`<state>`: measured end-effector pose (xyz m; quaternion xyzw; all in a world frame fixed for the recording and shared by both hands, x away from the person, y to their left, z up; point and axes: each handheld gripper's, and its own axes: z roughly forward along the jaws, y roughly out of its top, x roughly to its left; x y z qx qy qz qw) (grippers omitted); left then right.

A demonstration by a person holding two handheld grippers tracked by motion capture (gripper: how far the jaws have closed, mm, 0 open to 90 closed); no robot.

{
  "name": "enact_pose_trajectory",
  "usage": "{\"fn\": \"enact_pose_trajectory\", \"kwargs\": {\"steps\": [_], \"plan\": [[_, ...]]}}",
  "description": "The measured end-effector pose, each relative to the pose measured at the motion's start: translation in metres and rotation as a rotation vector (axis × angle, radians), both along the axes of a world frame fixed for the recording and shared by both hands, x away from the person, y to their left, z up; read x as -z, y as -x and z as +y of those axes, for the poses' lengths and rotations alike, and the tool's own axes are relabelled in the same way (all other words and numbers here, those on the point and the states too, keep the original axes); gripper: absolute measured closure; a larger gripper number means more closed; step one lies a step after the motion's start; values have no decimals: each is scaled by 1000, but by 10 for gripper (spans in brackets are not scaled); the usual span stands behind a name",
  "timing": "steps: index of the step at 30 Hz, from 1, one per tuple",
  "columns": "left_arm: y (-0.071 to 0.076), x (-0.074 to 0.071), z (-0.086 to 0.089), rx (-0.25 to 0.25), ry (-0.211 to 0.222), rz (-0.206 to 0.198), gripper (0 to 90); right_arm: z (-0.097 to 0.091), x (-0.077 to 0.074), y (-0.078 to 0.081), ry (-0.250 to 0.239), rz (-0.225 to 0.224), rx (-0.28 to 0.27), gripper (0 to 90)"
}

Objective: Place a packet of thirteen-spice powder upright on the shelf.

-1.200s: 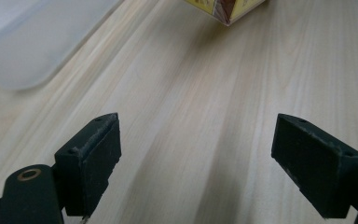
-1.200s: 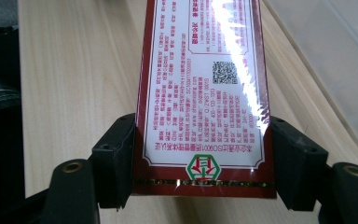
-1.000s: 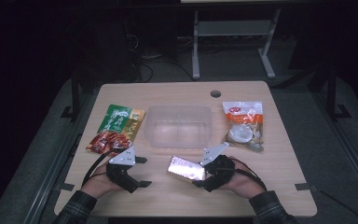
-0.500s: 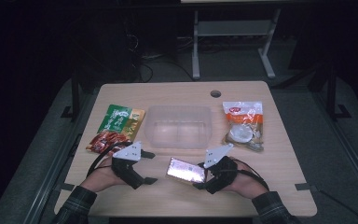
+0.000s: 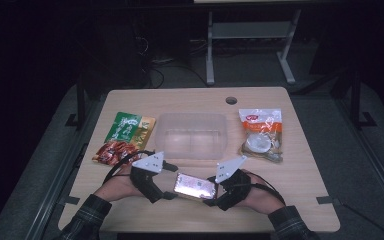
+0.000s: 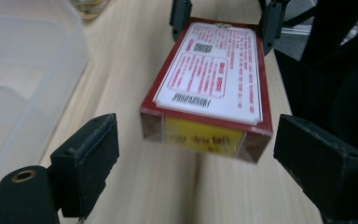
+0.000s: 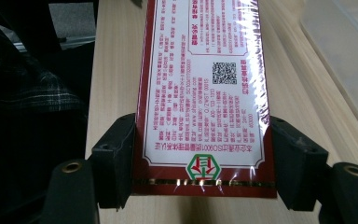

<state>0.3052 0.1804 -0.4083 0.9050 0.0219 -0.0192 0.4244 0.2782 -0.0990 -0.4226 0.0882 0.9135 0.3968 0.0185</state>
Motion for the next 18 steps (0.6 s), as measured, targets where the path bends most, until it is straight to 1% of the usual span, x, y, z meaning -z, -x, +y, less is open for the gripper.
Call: {"fn": "enact_pose_trajectory", "kwargs": {"steps": [1,4,7,9,11,12,14,15,18], "plan": [[1,1,-3,8,7,3,135,0,0,0,-2,2,0,317],[1,5,-9,34,-8,5,136,1,0,1,-6,1,-8,317],[2,8,-15,45,1,1,137,2,-1,2,-12,-3,-14,317],[3,9,-16,50,-1,5,141,2,-1,2,-19,7,-16,317],[3,10,-17,48,7,4,144,3,-1,3,-22,6,-18,317],[2,9,-17,52,2,1,148,3,-1,3,-20,6,-22,317],[2,9,-17,56,3,1,161,3,-1,3,-21,6,-20,316],[3,10,-17,53,7,6,172,4,-1,4,-24,14,-18,316],[3,9,-17,58,11,6,205,4,-1,3,-27,8,-19,316]]}}
